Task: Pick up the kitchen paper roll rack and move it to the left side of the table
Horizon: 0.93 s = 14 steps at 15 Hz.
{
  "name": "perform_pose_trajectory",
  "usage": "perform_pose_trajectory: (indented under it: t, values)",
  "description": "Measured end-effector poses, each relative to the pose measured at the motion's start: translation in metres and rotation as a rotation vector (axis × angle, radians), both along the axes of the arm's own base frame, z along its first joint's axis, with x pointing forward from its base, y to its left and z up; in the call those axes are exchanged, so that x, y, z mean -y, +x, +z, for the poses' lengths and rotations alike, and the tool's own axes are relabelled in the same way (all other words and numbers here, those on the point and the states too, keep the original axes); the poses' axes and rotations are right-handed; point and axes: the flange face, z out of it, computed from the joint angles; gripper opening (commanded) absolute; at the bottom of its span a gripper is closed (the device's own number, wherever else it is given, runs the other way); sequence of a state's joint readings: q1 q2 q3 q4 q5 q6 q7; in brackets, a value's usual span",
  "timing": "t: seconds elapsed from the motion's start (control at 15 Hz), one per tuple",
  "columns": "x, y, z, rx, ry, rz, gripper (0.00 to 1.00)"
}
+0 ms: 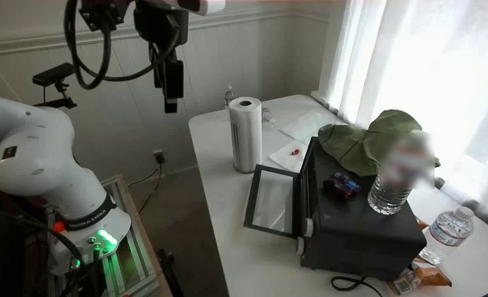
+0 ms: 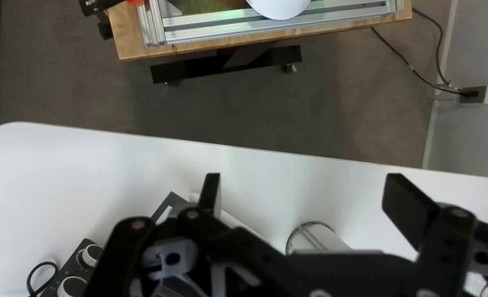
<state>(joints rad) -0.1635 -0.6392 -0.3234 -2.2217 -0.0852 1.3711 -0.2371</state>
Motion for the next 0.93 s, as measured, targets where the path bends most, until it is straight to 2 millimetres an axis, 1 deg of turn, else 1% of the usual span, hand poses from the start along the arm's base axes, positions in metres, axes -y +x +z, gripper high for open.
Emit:
perform_pose_trajectory:
  t: [0.73, 0.93]
  values:
    - [0.0001, -0.0002, 0.0009, 0.003, -0.001, 0.0, 1.0]
    - [-0.0063, 0.0036, -0.0026, -0.026, -0.009, -0.042, 1.0]
